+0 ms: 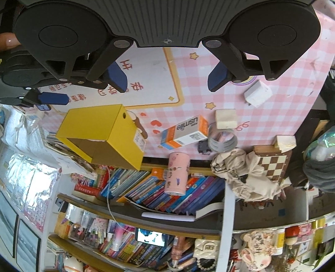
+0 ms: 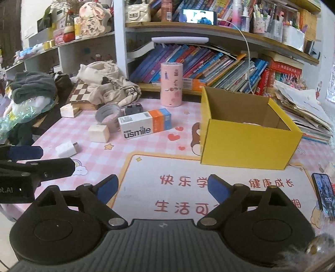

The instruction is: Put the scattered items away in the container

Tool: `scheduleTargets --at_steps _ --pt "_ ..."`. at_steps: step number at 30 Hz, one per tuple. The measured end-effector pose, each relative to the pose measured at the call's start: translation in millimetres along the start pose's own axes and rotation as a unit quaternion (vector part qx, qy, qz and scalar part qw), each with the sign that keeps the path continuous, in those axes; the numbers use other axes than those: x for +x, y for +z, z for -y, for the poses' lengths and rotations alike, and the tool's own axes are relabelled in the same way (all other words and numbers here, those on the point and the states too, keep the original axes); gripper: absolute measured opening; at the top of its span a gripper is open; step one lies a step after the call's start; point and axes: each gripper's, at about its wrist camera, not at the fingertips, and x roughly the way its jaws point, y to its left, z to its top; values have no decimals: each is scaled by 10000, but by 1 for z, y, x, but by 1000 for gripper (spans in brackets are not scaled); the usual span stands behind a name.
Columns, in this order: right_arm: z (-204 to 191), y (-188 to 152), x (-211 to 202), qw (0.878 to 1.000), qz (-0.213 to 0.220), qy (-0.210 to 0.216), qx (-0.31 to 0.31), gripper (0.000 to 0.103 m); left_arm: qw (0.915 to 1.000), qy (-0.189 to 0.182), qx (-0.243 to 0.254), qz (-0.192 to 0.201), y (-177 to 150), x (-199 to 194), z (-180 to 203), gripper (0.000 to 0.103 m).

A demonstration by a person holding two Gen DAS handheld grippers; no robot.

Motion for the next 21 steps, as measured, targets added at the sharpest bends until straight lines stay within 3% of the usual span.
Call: scheduleTargets --at_steps 17,21 --pt "-35 8 17 9990 -150 271 -314 103 9988 385 -316 -32 -6 -10 -35 89" --pt "-43 10 23 9987 -222 256 -391 103 9980 518 -355 -87 -7 -12 -42 94"
